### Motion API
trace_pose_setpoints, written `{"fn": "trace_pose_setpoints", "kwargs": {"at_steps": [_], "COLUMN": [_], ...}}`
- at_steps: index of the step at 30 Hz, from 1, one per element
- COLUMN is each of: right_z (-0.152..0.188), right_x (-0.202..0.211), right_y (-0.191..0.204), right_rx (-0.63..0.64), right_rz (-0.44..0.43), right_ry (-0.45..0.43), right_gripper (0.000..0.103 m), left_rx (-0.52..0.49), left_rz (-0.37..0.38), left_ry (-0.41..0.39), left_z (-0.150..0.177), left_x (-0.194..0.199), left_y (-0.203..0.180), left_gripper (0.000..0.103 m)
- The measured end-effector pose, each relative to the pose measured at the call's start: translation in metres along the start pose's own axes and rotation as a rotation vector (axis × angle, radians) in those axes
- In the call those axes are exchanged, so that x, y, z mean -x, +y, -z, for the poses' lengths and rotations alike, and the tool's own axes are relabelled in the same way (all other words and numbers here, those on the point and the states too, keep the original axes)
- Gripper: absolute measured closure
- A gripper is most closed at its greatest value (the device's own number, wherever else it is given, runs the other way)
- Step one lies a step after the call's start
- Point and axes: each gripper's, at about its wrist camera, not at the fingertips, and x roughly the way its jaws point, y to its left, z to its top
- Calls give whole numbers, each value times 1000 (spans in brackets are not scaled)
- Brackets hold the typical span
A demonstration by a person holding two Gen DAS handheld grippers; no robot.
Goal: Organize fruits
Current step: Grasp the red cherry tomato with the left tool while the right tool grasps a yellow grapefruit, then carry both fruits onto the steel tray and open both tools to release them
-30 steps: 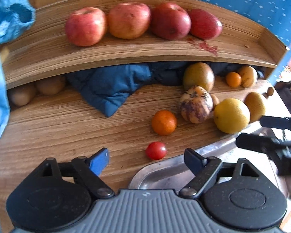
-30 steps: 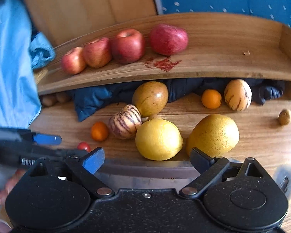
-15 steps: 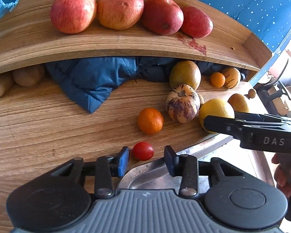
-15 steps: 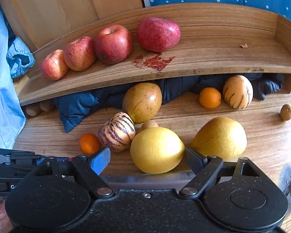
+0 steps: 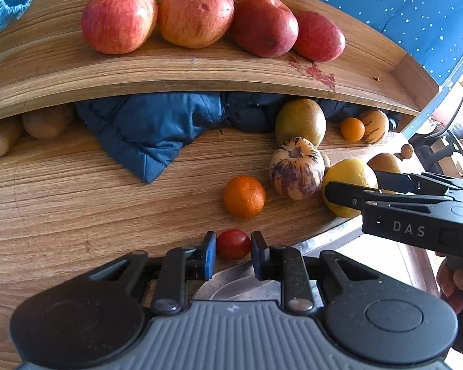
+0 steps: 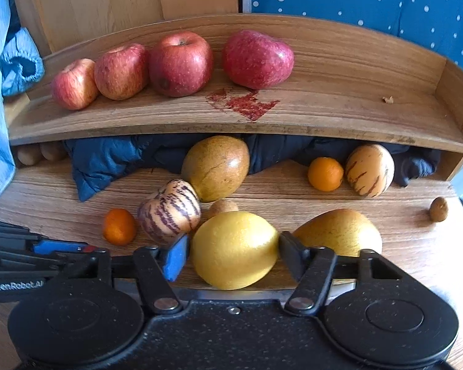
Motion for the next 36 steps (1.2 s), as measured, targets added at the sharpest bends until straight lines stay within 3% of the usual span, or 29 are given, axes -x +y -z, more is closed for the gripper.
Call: {"fn": "trace_pose_setpoints", "kwargs": {"at_steps": [16, 27, 31, 36], "right_z": [22, 79, 101, 116], "right_x": [46, 89, 105, 120], "right_y": [-9, -48, -63, -65], "right_rx": [-26, -79, -82, -12], "right_rz": [-16, 57, 64, 85], "right_ry": [-89, -44, -19, -5], "right_gripper": [39, 39, 46, 48], "left_rx": [-28, -148, -193, -241], "left_rz": [7, 95, 138, 177], "left_ry": [-37, 4, 32, 66], "left_z": [2, 10, 17, 27], "left_x": [9, -8, -18, -29], "left_y": [-27, -100, -132, -166], "left_gripper": [78, 78, 78, 78]}}
